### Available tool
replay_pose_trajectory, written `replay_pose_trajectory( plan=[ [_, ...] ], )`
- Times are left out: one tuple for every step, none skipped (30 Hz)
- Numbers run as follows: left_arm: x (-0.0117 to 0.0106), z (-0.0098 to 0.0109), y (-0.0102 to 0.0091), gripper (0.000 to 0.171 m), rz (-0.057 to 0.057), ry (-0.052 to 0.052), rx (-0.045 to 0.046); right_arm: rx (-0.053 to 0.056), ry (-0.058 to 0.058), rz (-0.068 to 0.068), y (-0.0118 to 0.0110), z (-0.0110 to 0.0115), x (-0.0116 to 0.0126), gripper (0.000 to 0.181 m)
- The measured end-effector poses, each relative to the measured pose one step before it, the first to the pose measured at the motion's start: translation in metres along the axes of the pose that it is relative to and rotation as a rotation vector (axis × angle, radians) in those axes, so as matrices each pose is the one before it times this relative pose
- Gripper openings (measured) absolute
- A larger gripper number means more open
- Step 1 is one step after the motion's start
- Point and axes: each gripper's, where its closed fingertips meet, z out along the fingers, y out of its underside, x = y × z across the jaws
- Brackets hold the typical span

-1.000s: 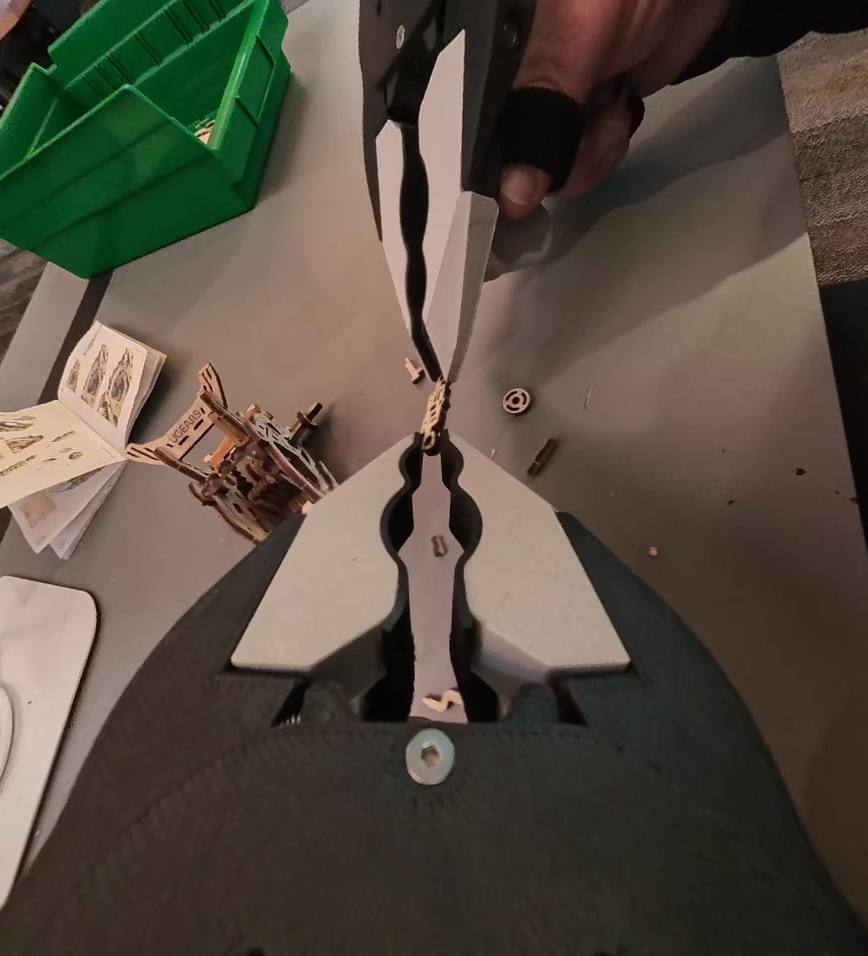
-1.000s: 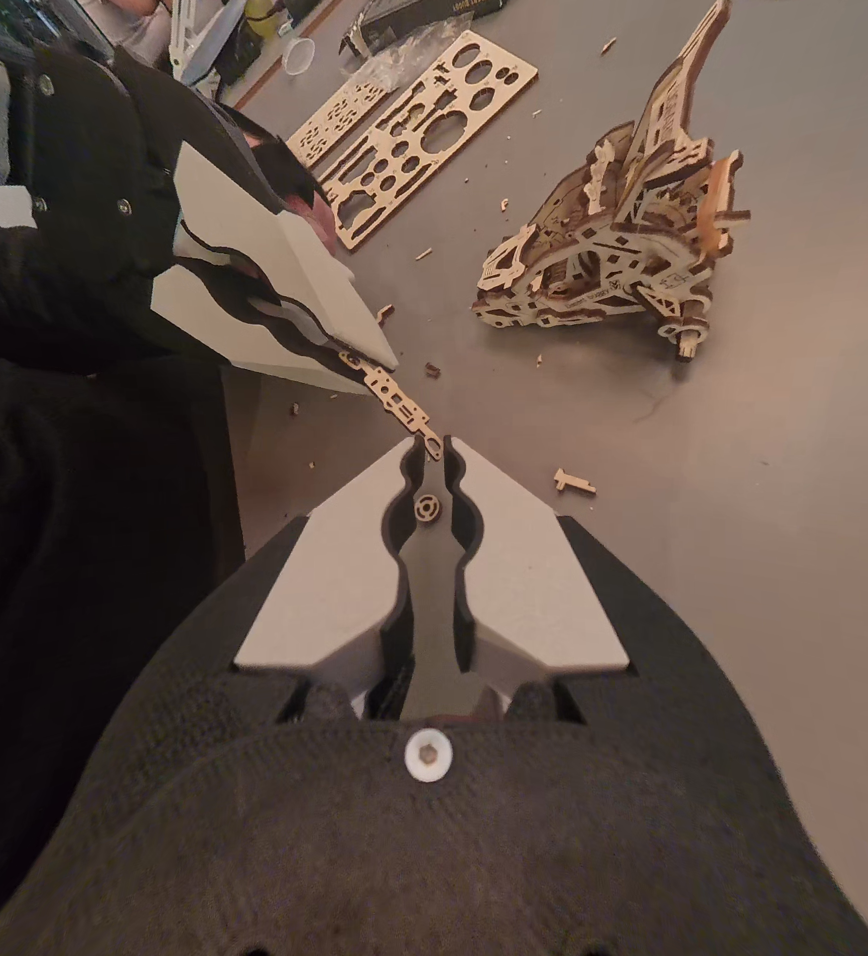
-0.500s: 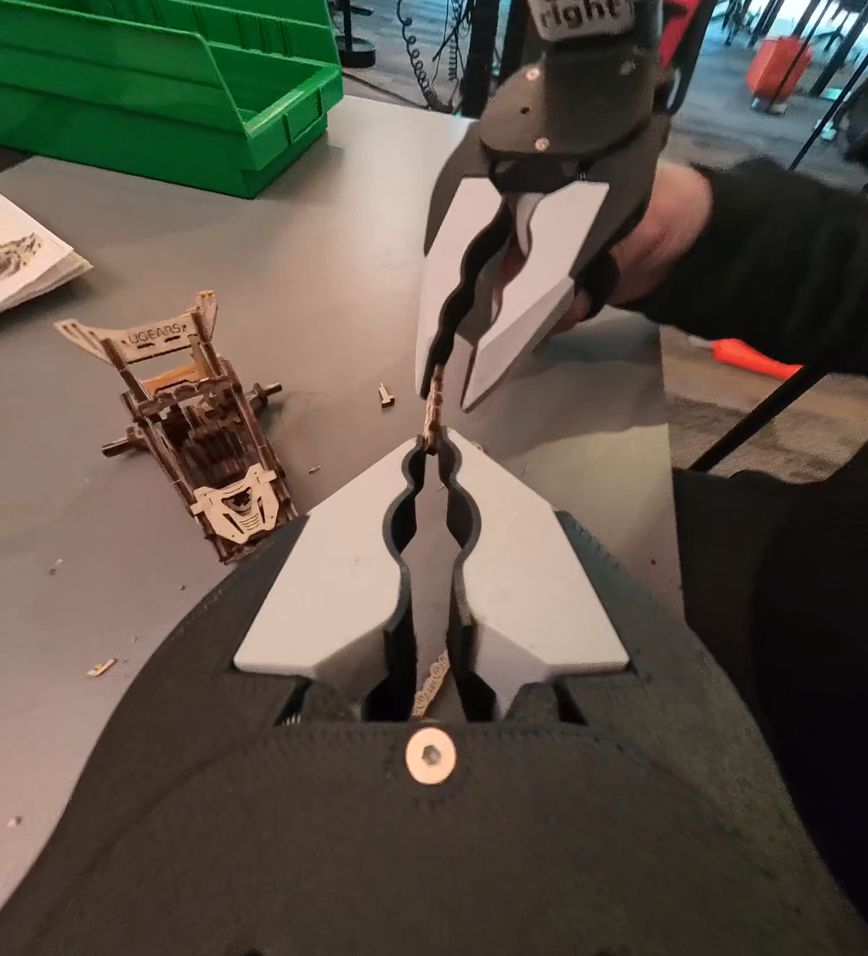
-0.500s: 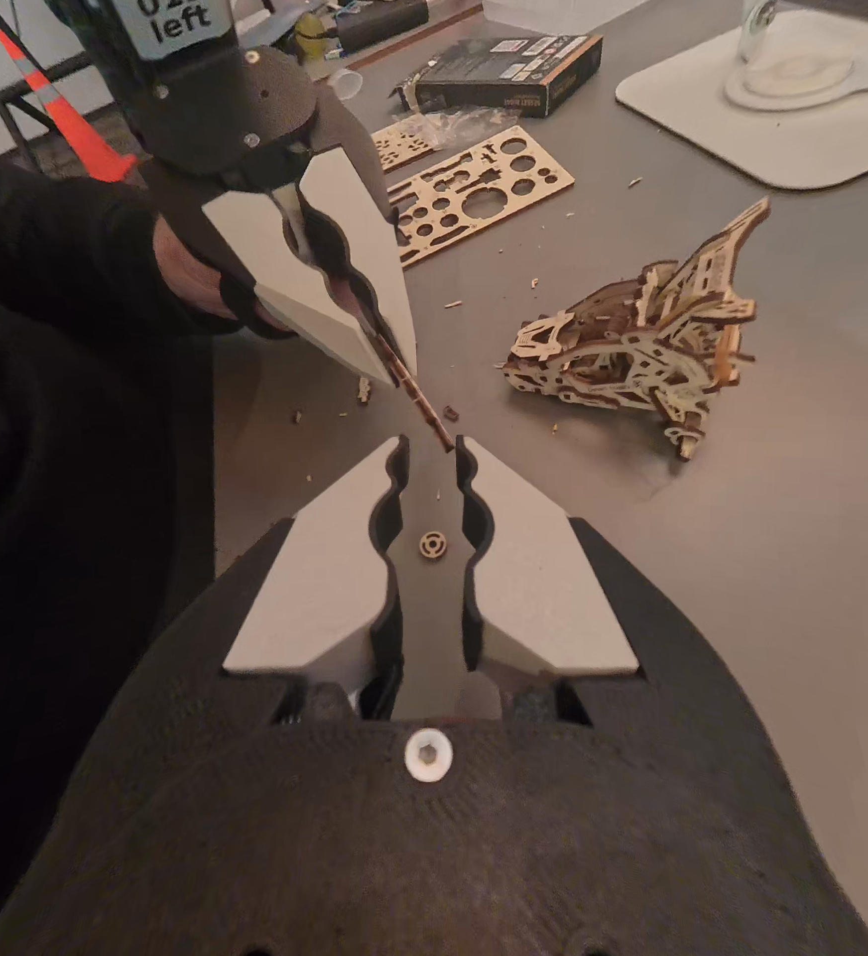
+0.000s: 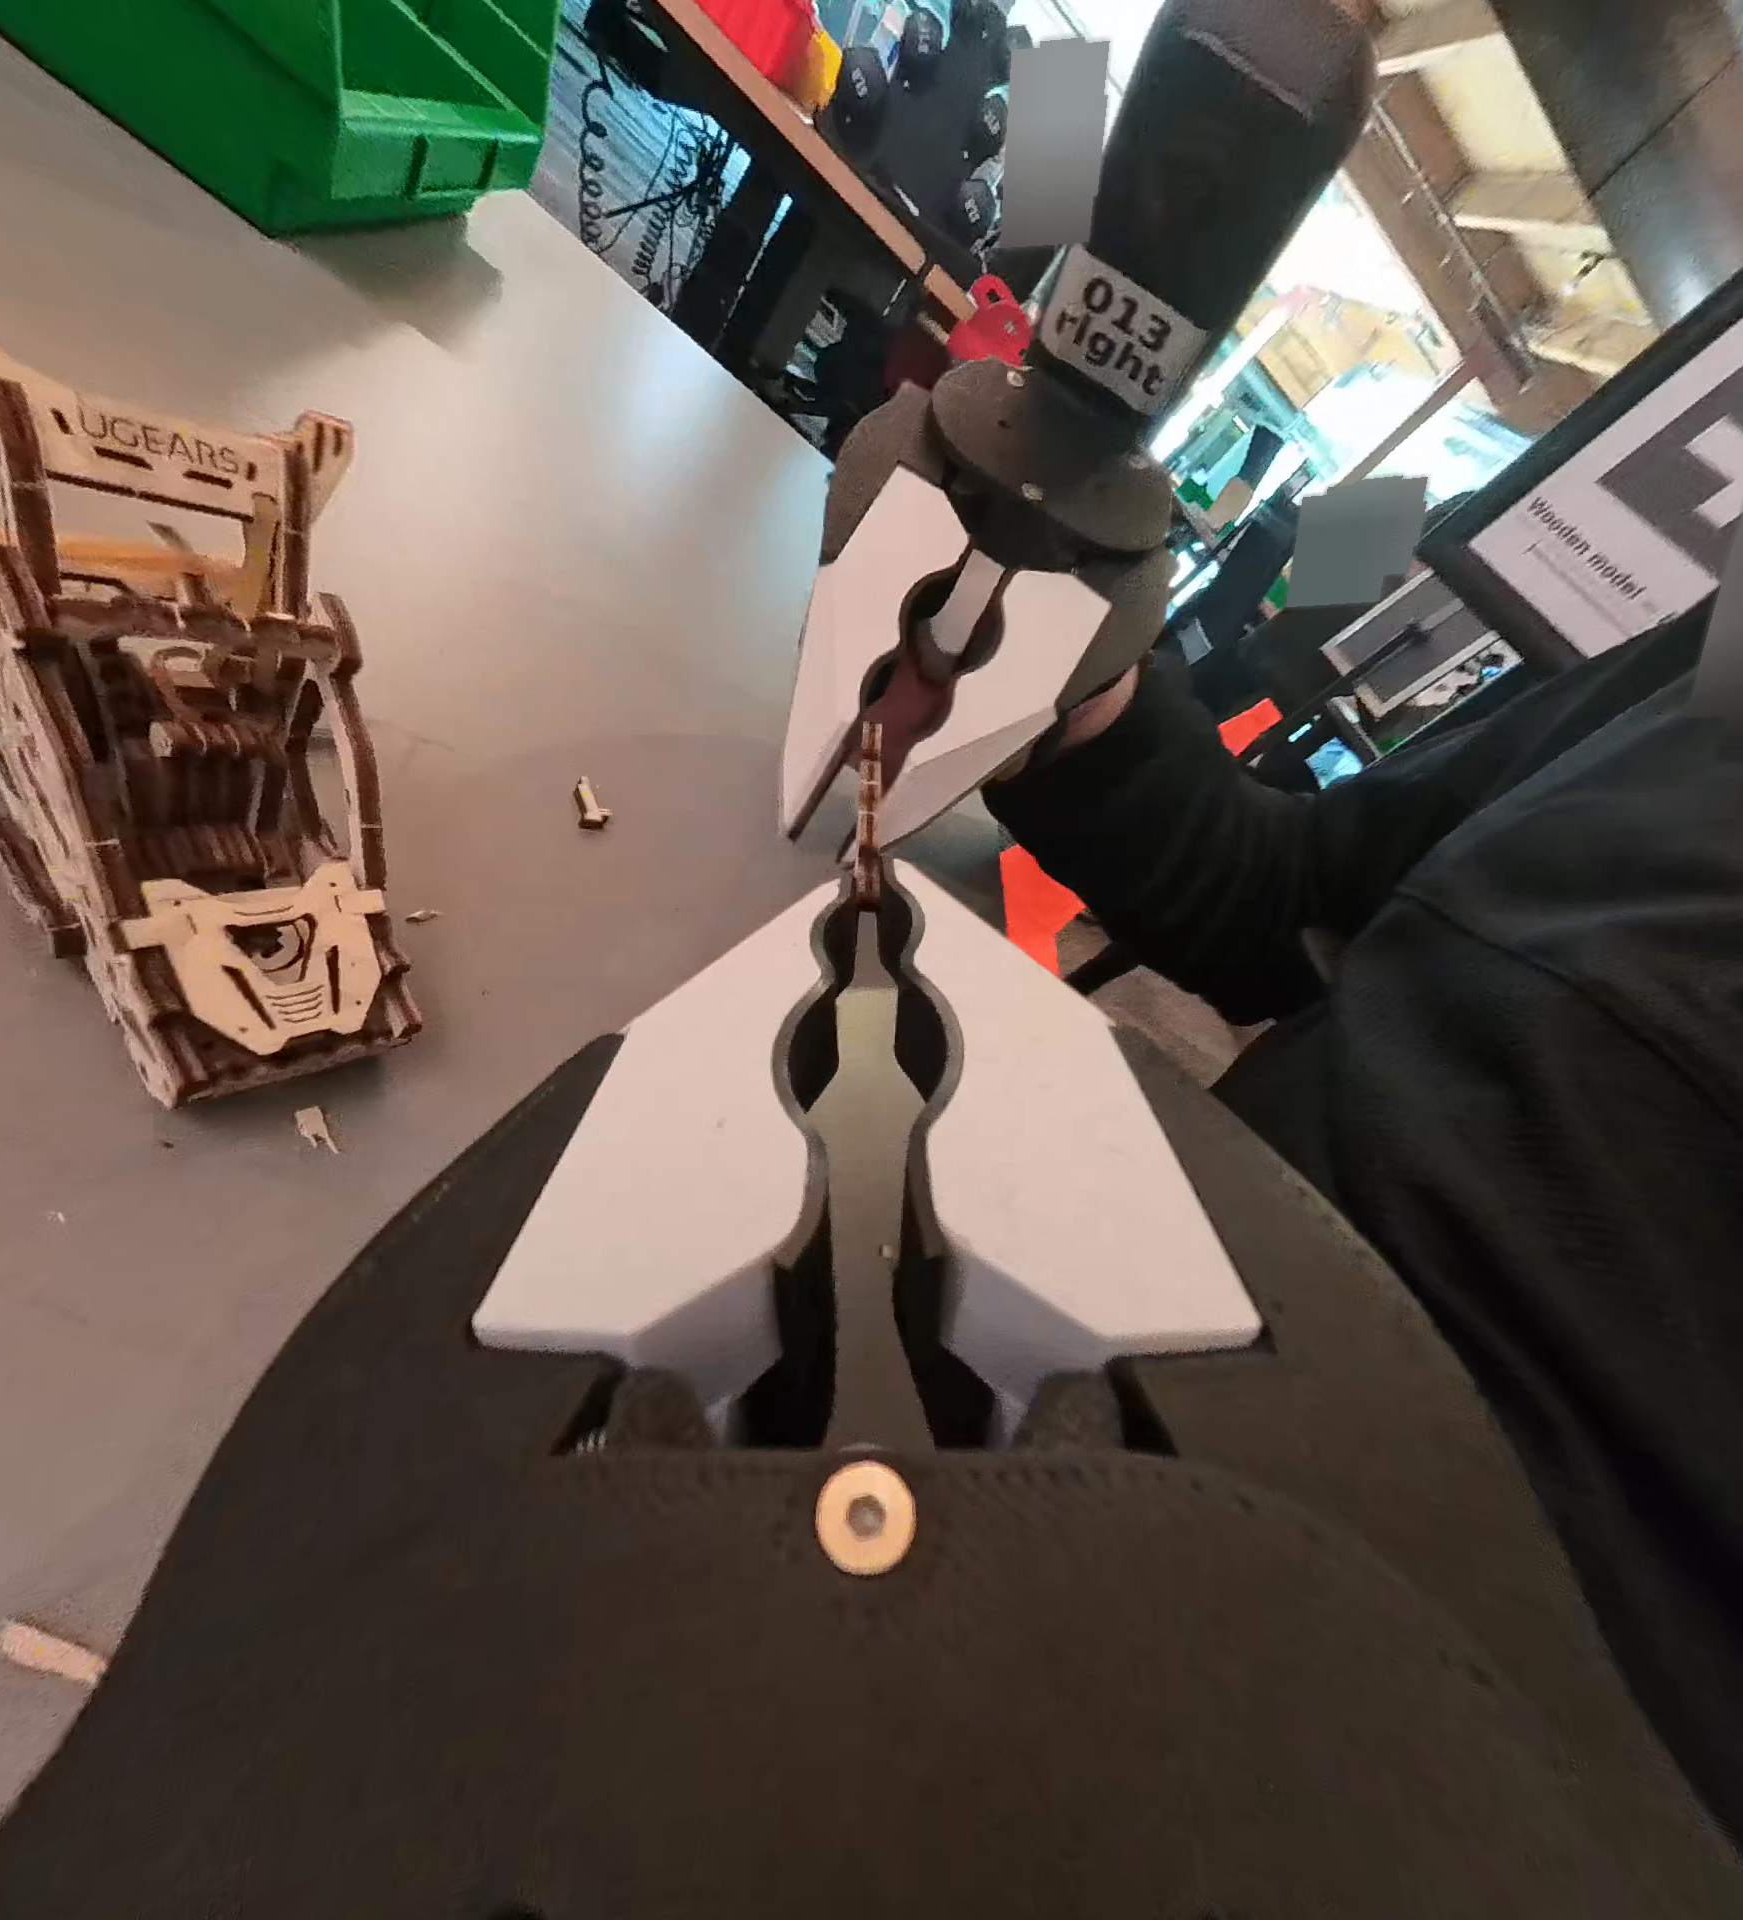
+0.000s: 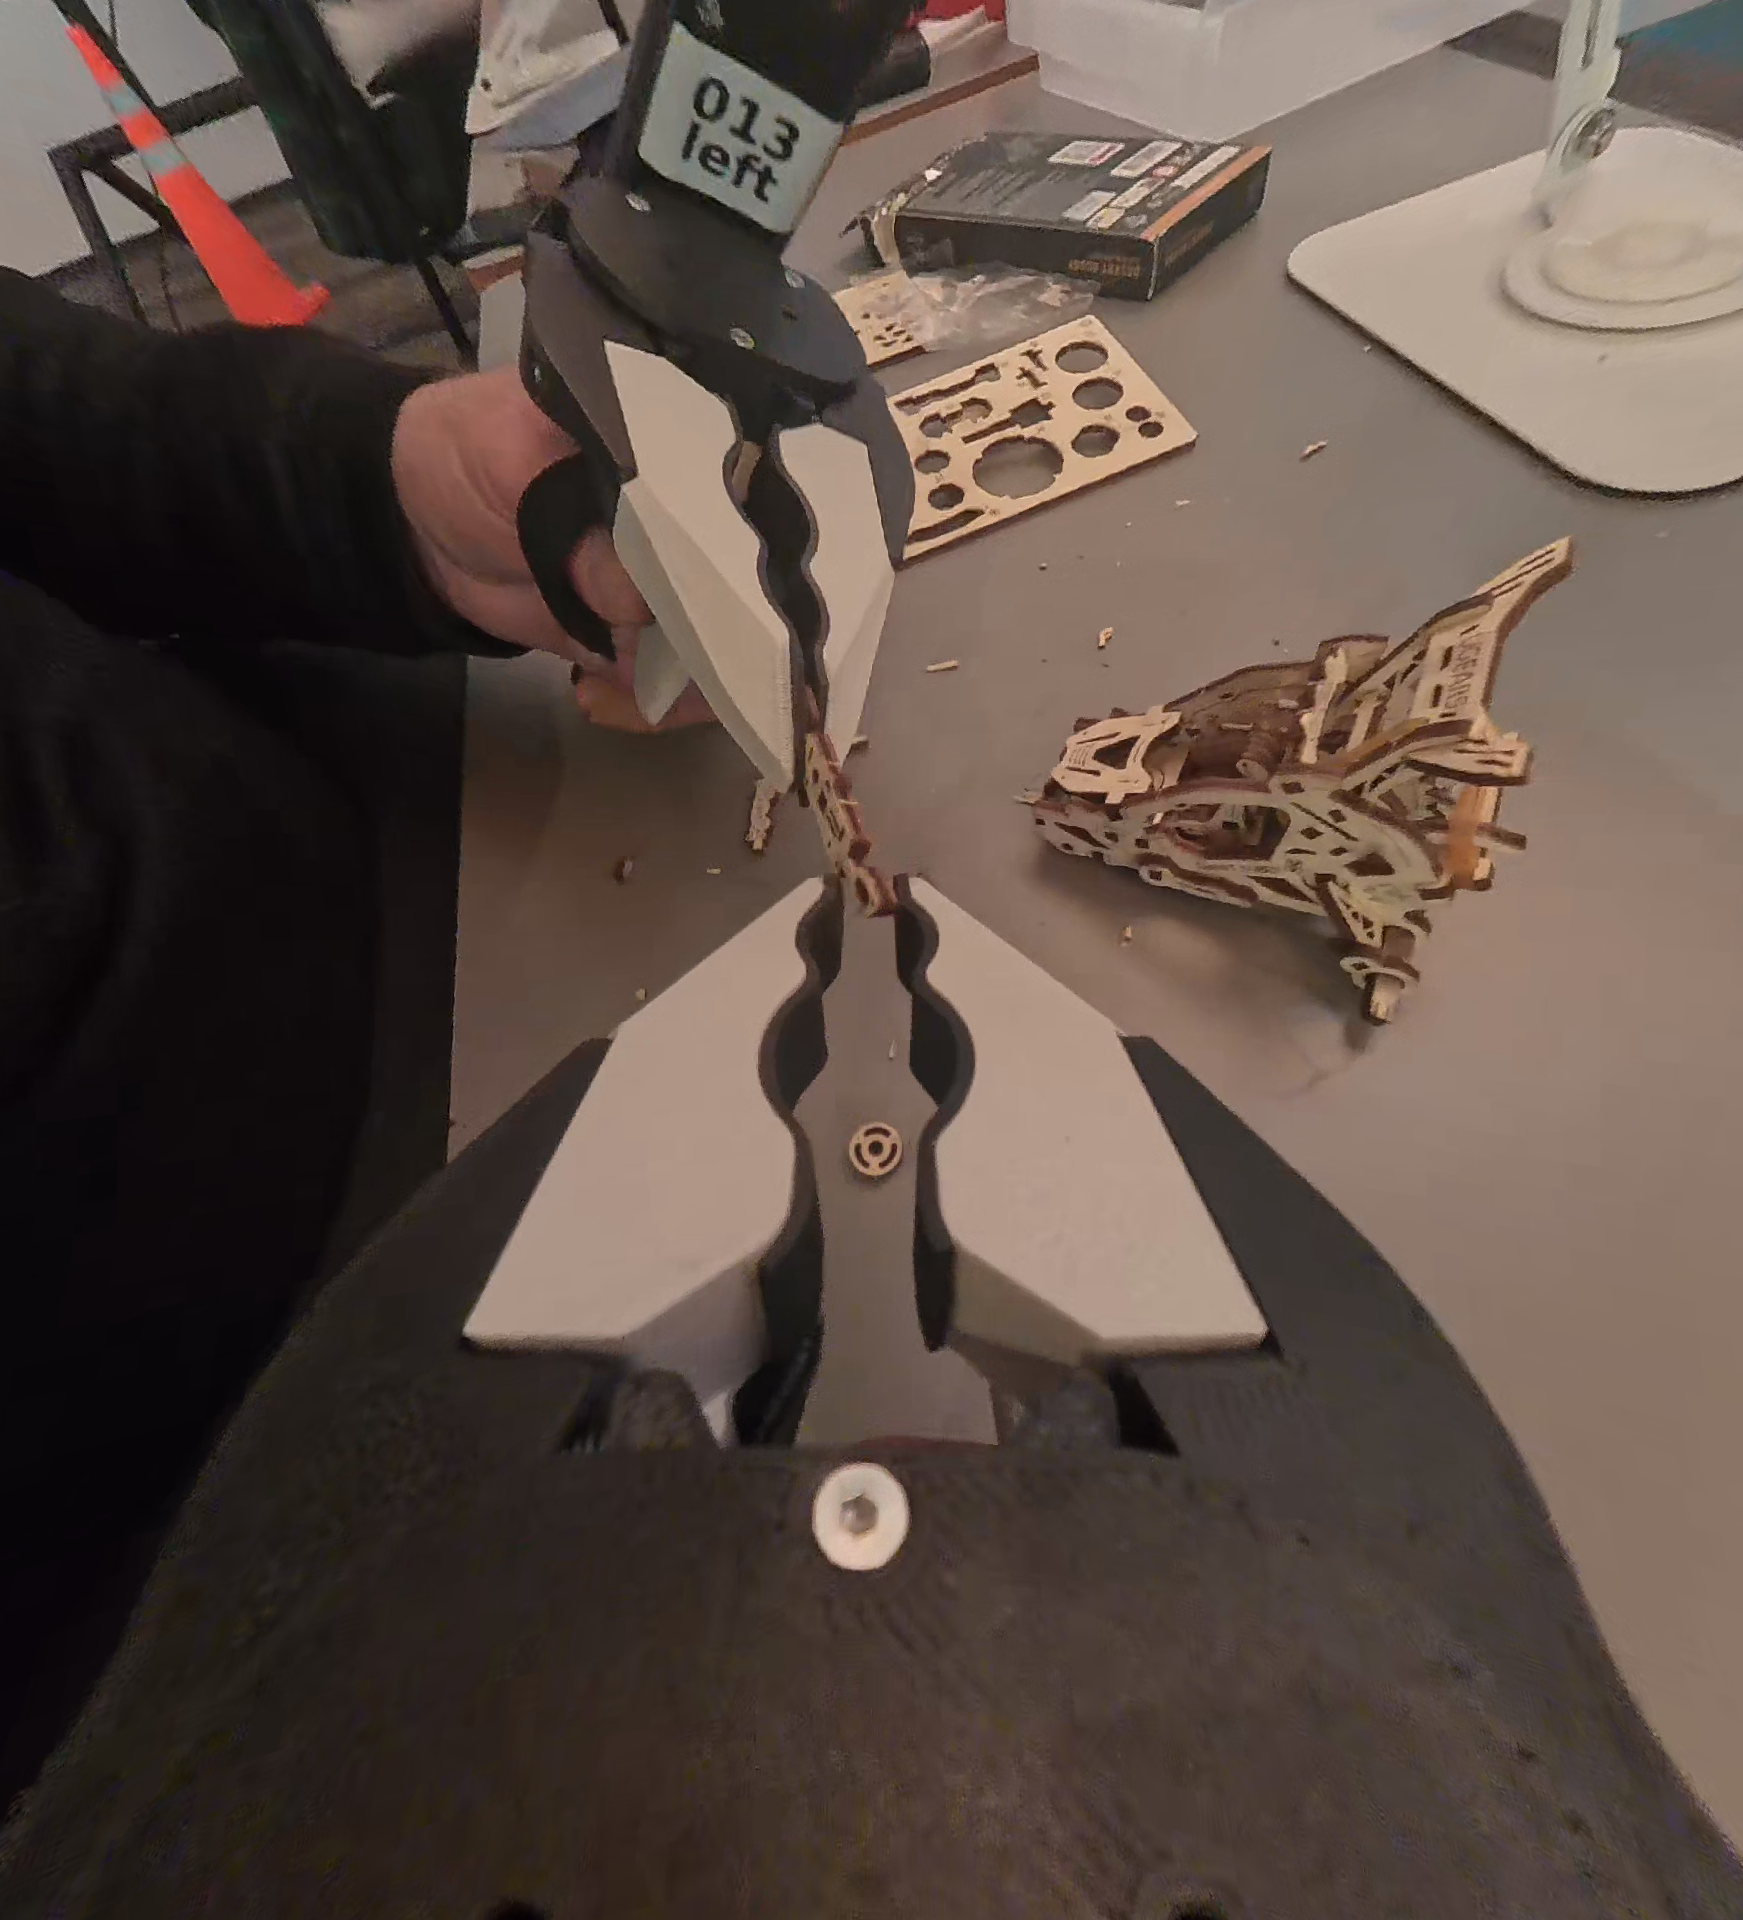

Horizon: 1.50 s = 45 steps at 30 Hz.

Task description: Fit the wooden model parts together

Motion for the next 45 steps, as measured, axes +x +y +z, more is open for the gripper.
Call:
replay_pose_trajectory(
  plan=[
    [-0.00108, -0.00101, -0.00021, 0.0, -0.0117, 0.0017, -0.00407, 0.0087, 0.0068, -0.0048, -0.00224, -0.00122, 0.0007, 0.008],
    [-0.00089, -0.00137, -0.00008, 0.0, 0.0022, 0.0, -0.00713, 0.0082, 0.0028, -0.0055, -0.00288, -0.00161, -0.00047, 0.01],
    [0.001, -0.00142, -0.00032, 0.0, 0.0055, 0.0103, -0.00562, 0.0056, 0.0104, -0.0163, -0.00347, -0.00197, -0.00077, 0.01],
    [0.00219, -0.00117, -0.00092, 0.0, 0.0036, 0.0157, -0.00152, -0.0074, 0.0192, -0.0193, -0.0024, -0.00164, -0.00006, 0.009],
    [0.0014, -0.00085, -0.00032, 0.0, 0.0077, 0.0062, -0.00461, -0.0231, 0.0078, -0.0121, -0.00006, -0.00034, -0.0011, 0.007],
    [0.00111, -0.00036, 0.0007, 0.0, 0.0116, 0.0042, -0.01097, -0.0142, -0.0046, -0.0026, -0.00055, 0.00016, -0.00182, 0.006],
    [0.00117, -0.0007, -0.00025, 0.0, 0.0129, 0.0045, -0.00424, -0.0017, -0.0163, 0.0163, -0.00099, 0.00006, -0.00155, 0.006],
    [0.00051, -0.0009, -0.00112, 0.0, 0.0064, 0.003, 0.00058, 0.0064, -0.0247, 0.0274, -0.00136, -0.00004, -0.00133, 0.005],
    [-0.00056, -0.00087, -0.00079, 0.0, 0.0021, 0.0001, 0.00014, 0.0082, -0.0219, 0.02, -0.00113, -0.00005, -0.00079, 0.004],
    [-0.00049, -0.00072, -0.00038, 0.0, 0.0019, 0.0028, -0.00127, 0.0063, -0.0161, 0.0146, -0.00075, 0.00044, -0.00029, 0.003],
    [-0.00076, -0.00063, -0.0002, 0.0, -0.0004, 0.0033, -0.00277, 0.0034, -0.013, 0.0151, -0.00024, 0.0006, 0.00013, 0.003],
    [-0.00096, -0.00047, 0.00014, 0.0, -0.0034, 0.0027, -0.00487, 0.001, -0.0083, 0.0162, 0.00034, 0.00089, 0.00087, 0.003],
    [-0.00126, -0.00039, 0.00023, 0.0, -0.0056, 0.0025, -0.00525, 0.0009, -0.0038, 0.0179, 0.00013, 0.00078, 0.00134, 0.004],
    [-0.00058, -0.00067, -0.00072, 0.0, -0.0048, 0.006, 0.00017, 0.0078, 0.0024, 0.0162, -0.001, 0.00018, 0.00216, 0.007],
    [-0.00153, -0.00091, -0.00024, 0.0, 0.0001, -0.002, -0.00323, 0.0113, 0.003, 0.0235, -0.00187, -0.00049, 0.00257, 0.017],
    [-0.0015, -0.00114, -0.00024, 0.0, 0.0059, -0.0041, -0.00548, 0.0141, -0.0076, 0.0197, -0.00243, -0.00086, 0.00095, 0.019],
    [-0.00005, -0.00108, -0.00111, 0.0, 0.0035, 0.0044, -0.00092, 0.0144, -0.0113, 0.0097, -0.00238, -0.00081, -0.00026, 0.019],
    [0.00062, -0.00086, -0.00177, 0.0, -0.0002, 0.0086, 0.00187, 0.0054, -0.0056, 0.0043, -0.00122, 0.00007, 0.00006, 0.016],
    [-0.00041, -0.00024, -0.00113, 0.0, 0.0012, 0.0008, -0.00356, -0.0028, 0.0028, -0.0052, -0.00033, 0.001, 0.00043, 0.01],
    [-0.00105, 0.00053, 0.00038, 0.0, 0.0052, -0.0036, -0.01244, -0.0005, 0.0022, -0.0125, -0.0004, 0.00149, -0.00037, 0.005],
    [-0.00097, 0.00024, 0.0005, 0.0, 0.0071, -0.0026, -0.01249, -0.0083, -0.0007, -0.0015, 0.00076, 0.00175, -0.00005, 0.005],
    [-0.0015, -0.00039, -0.00018, 0.0, 0.0055, -0.0047, -0.00687, -0.0019, -0.001, -0.001, 0.00024, 0.00074, 0.00049, 0.004],
    [-0.00148, -0.00059, -0.00118, 0.0, 0.0024, -0.0032, 0.00252, 0.0127, -0.0001, -0.0011, -0.00155, -0.00015, 0.00091, 0.003],
    [-0.00155, -0.00054, -0.00187, 0.0, -0.0002, -0.0032, 0.0066, 0.0102, -0.0062, 0.0107, -0.00113, -0.00002, 0.00044, 0.002],
    [-0.00224, -0.00029, -0.00163, 0.001, 0.0039, -0.0099, 0.00627, 0.0076, -0.0048, 0.0104, -0.00056, 0.00007, 0.00063, 0.001],
    [-0.00414, -0.00031, -0.00221, 0.002, 0.0065, -0.0243, 0.01165, 0.0093, 0.0067, 0.0041, -0.00076, -0.00002, 0.00218, 0.001],
    [-0.00466, -0.0008, -0.00215, 0.003, 0.0053, -0.0279, 0.01278, 0.0081, 0.0149, 0.0022, -0.00053, -0.00047, 0.00363, 0.001],
    [-0.00288, -0.00149, -0.00279, 0.007, 0.0042, -0.0161, 0.02008, 0.0095, 0.0057, 0.0041, -0.00063, -0.00098, 0.00258, 0.001],
    [-0.00377, -0.00197, -0.00217, 0.012, -0.0007, -0.0189, 0.01632, 0.0151, 0.0105, 0.0091, -0.00136, -0.00174, 0.00377, 0.001],
    [-0.00447, -0.00235, -0.00176, 0.017, 0.0051, -0.0257, 0.01318, 0.0167, 0.0157, 0.0064, -0.00169, -0.00214, 0.00445, 0.001],
    [-0.00437, -0.00234, -0.0017, 0.021, 0.0112, -0.0279, 0.01404, 0.012, 0.0182, 0.0014, -0.00082, -0.00238, 0.00477, 0.001],
    [-0.00609, -0.00194, 0.00042, 0.025, 0.0126, -0.0398, -0.0011, 0.0027, 0.0209, 0.0008, 0.00068, -0.00234, 0.00546, 0.001],
    [-0.00958, -0.00106, 0.00384, 0.031, 0.0189, -0.066, -0.02473, -0.0023, 0.0145, 0.0002, 0.00149, -0.00205, 0.00469, 0.001],
    [-0.0103, -0.00001, 0.00611, 0.038, 0.0265, -0.0728, -0.0387, 0.0039, 0.0138, -0.0023, 0.00082, -0.00215, 0.00458, 0.001],
    [-0.00536, 0.00123, 0.00597, 0.04, 0.0298, -0.0453, -0.03639, 0.0067, 0.012, -0.0032, 0.00043, -0.00209, 0.00424, 0.001],
    [-0.00602, 0.00174, 0.00552, 0.042, 0.0184, -0.0505, -0.03417, 0.0039, 0.0085, -0.0049, 0.0008, -0.00193, 0.00391, 0.001],
    [-0.00817, 0.00201, 0.00673, 0.045, 0.0165, -0.0647, -0.04269, 0.0108, 0.0049, -0.014, -0.00041, -0.00196, 0.00282, 0.001],
    [-0.00318, 0.0022, 0.00512, 0.048, 0.0233, -0.0332, -0.03053, 0.0216, -0.0023, -0.0249, -0.00208, -0.00217, 0.0007, 0.001],
    [-0.00118, 0.00154, 0.00338, 0.048, 0.0101, -0.02, -0.01567, 0.025, -0.0018, -0.0319, -0.00303, -0.00272, -0.00062, 0.001],
    [-0.00269, 0.00129, 0.00375, 0.049, -0.0045, -0.0284, -0.01801, 0.0049, 0.0226, -0.0189, -0.00059, -0.00239, 0.00299, 0.001],
    [-0.00102, 0.00137, 0.0036, 0.049, -0.002, -0.0169, -0.01662, -0.0156, 0.0314, -0.0134, 0.00264, -0.00147, 0.00492, 0.001],
    [0.001, 0.00184, 0.00321, 0.047, -0.0004, -0.0011, -0.01707, -0.0171, 0.0198, -0.0175, 0.00361, -0.00043, 0.0035, 0.001],
    [0.00084, 0.00246, 0.00378, 0.046, -0.0002, -0.0027, -0.02886, -0.0101, 0.0089, -0.0107, 0.00317, -0.00001, 0.00212, 0.001],
    [0.00181, 0.00278, 0.00261, 0.046, 0.0022, -0.0002, -0.02633, 0.0017, -0.0025, -0.0023, 0.00154, 0.0002, 0.00048, 0.001],
    [0.00438, 0.00284, 0.00027, 0.046, 0.0013, 0.0138, -0.01197, 0.0089, -0.0099, 0.0, 0.00057, 0.00006, -0.00091, 0.001]
  ],
)
